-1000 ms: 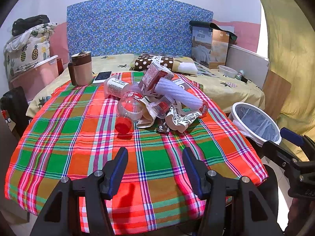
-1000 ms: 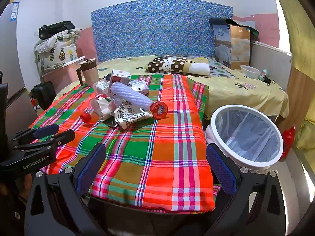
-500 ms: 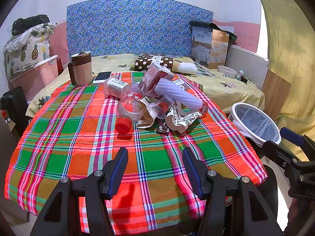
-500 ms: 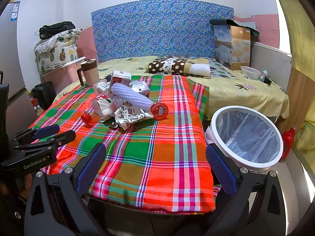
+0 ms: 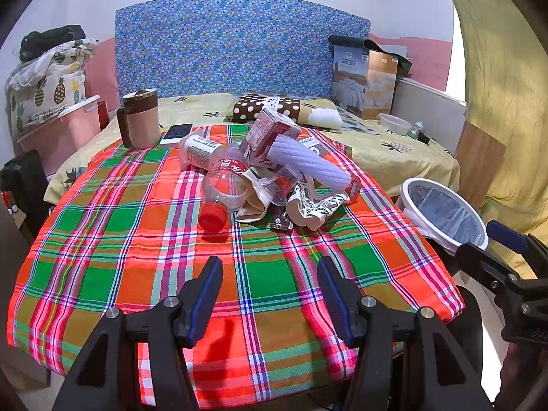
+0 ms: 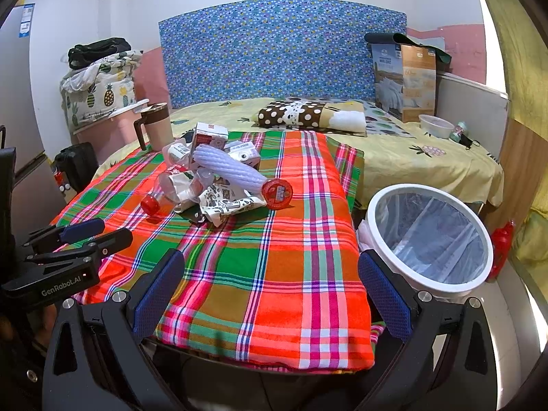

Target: Collect trash

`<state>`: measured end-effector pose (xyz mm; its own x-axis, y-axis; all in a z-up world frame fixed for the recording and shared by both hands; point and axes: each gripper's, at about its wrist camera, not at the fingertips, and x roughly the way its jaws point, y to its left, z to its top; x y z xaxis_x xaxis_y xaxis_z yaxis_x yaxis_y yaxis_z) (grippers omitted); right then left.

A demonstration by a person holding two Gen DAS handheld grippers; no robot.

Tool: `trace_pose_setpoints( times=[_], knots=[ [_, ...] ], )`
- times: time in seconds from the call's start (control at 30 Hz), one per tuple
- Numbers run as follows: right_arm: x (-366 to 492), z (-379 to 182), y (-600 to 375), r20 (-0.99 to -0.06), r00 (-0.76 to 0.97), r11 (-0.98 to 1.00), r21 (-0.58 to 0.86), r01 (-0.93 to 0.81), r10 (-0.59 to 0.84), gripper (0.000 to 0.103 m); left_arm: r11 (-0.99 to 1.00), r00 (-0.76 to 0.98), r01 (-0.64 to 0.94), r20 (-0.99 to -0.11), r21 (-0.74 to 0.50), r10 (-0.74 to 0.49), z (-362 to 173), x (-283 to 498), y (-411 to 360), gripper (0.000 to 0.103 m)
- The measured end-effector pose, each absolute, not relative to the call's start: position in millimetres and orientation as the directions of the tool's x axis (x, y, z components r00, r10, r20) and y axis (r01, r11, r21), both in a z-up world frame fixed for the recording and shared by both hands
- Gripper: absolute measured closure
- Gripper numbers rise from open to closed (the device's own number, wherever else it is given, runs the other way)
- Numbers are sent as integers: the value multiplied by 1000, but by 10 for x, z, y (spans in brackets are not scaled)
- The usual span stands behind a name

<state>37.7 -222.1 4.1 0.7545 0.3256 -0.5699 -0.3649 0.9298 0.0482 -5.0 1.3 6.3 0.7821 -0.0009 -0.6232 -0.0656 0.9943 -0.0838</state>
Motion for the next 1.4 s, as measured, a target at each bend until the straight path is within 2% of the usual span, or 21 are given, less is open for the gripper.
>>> trace_pose_setpoints(
  times=[0.8,1.13,1.4],
  knots=[
    [391,34,-2227,-574,751,929,49,-367,327,1,993,782,-79,-624,-90,6,38,-51,24,46],
    [541,-42,-2197,-597,720,918,70,-392,353,1,993,764,-99,-644,-56,40,-80,158,172,46],
    [794,-29,-2079,-594,709,898,52,-438,380,16,989,756,-138,-650,-53,71,-126,495,402,46]
  ],
)
